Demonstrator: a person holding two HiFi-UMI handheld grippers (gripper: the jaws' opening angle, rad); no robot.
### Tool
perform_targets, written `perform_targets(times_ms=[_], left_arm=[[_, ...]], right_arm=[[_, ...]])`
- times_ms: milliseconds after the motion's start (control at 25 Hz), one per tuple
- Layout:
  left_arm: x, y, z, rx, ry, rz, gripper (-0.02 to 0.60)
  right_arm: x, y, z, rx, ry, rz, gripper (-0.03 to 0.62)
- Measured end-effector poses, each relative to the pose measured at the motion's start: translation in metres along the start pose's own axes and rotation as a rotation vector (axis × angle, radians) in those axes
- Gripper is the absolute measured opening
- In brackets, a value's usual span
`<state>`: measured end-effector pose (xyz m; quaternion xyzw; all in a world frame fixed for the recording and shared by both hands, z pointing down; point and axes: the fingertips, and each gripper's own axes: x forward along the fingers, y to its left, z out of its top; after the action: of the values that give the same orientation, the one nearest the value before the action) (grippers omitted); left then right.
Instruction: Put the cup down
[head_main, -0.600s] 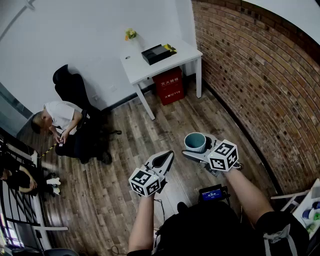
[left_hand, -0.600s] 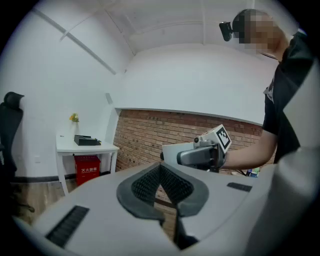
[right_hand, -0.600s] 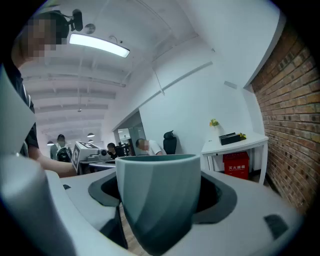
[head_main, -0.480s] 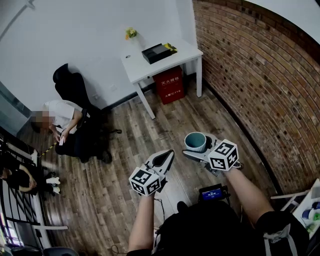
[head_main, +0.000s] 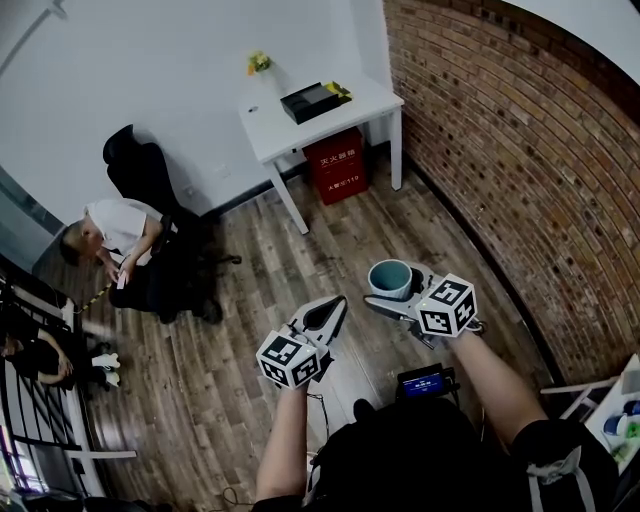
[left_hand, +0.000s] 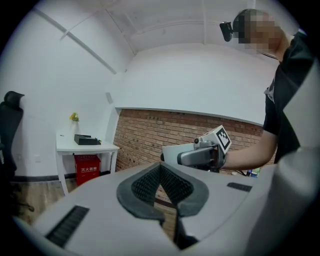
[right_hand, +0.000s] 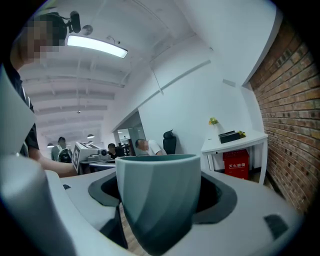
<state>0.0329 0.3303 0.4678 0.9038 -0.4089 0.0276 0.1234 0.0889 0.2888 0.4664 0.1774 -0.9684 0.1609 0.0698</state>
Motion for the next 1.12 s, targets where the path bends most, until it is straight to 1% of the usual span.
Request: perform_targets(times_ms=[320,1120], left_arm=[[0.003,0.002,0.003,-0.006,-0.004,-0.007,0.008],[0.009,0.010,0.000,-0.016,0.001,-0.015,0.008]], right_arm=[[0.001,0.000,0.002,0.002,0.013,0.012,0.402],[0.006,-0.012,-0.002,0.023,0.025,-0.002,0.402]])
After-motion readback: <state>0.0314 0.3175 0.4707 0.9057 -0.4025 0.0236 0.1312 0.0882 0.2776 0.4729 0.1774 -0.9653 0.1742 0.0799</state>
